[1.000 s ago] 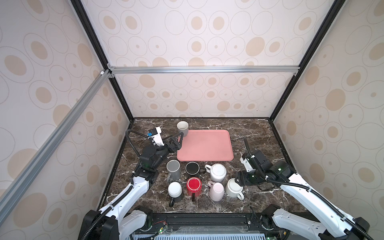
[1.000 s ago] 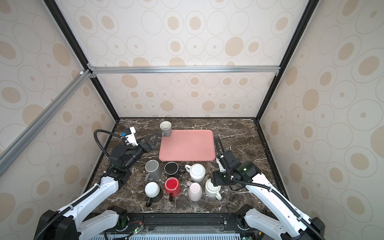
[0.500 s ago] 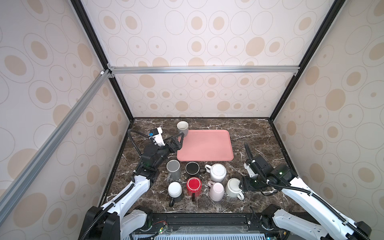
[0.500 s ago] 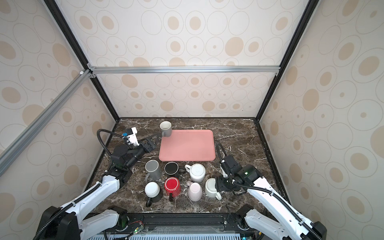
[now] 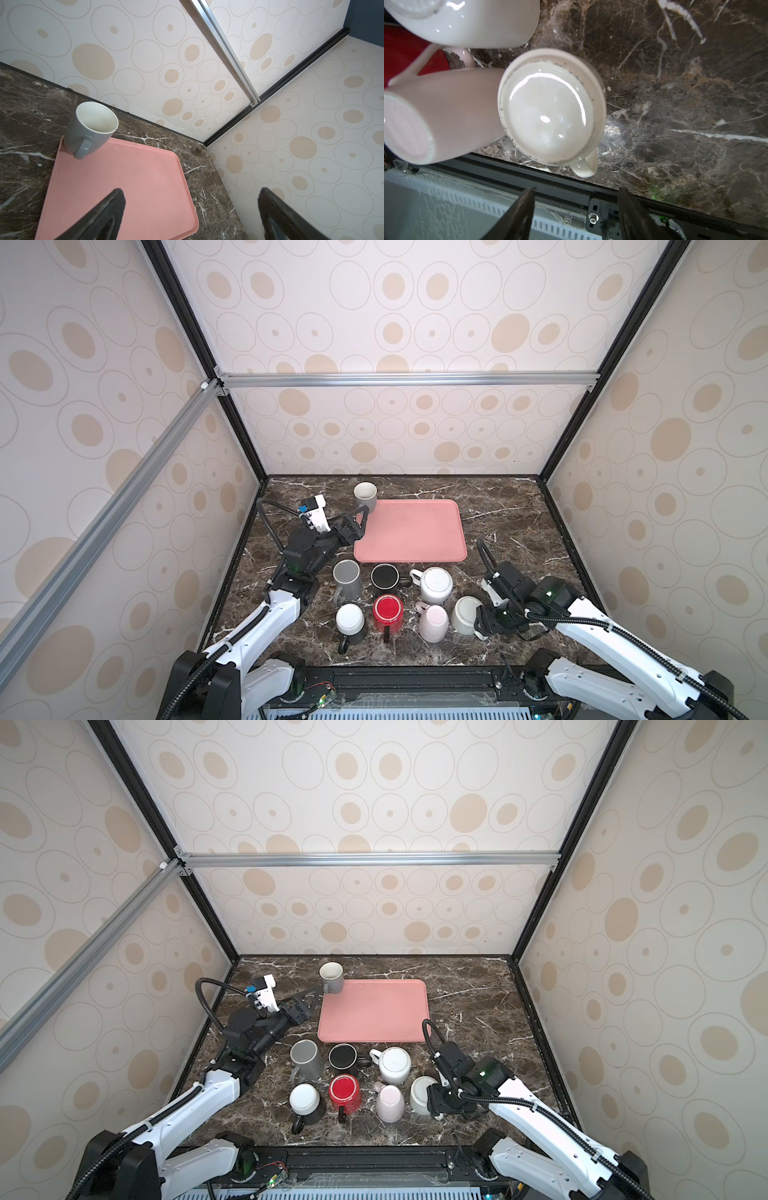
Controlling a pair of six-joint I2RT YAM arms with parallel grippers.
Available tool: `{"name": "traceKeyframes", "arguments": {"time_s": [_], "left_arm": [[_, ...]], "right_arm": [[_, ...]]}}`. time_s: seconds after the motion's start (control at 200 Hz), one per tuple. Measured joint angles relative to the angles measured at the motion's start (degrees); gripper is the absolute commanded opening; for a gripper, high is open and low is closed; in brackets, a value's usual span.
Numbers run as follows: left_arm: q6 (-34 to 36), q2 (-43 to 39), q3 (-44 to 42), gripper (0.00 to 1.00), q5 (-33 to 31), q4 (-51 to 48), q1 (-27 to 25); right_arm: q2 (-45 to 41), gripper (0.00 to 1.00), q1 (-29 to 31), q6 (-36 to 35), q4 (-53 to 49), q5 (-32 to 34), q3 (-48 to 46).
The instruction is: Turn the mug right side up
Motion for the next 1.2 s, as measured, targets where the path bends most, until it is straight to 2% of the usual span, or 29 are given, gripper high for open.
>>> {"name": "traceKeyframes", "arguments": {"time_s": [0.355,0.675,0.825,1.2], "left_arm": [[-0.07,0.37,0.0,0.99,0.15,-0.02,0.07],[-0.39,0.98,0.0,0.99,0.42,0.0,0.07],[-0.44,1.03,0.0,0.99,0.44,0.02,0.07],[-0.79,1.05,0.0,0.99,0.76,0.02,0.13]], "right_arm": [[3.15,0.6,3.54,2.75,6.1,0.31,-3.69],[5.84,0.45,7.76,3.43,8.44,3.08,-4.48],[8.28,0.43,10.21,4.17,8.98,4.74,-4.5],[11.98,0.26,10.93,5.53,10.34,10.47,-4.76]]}}
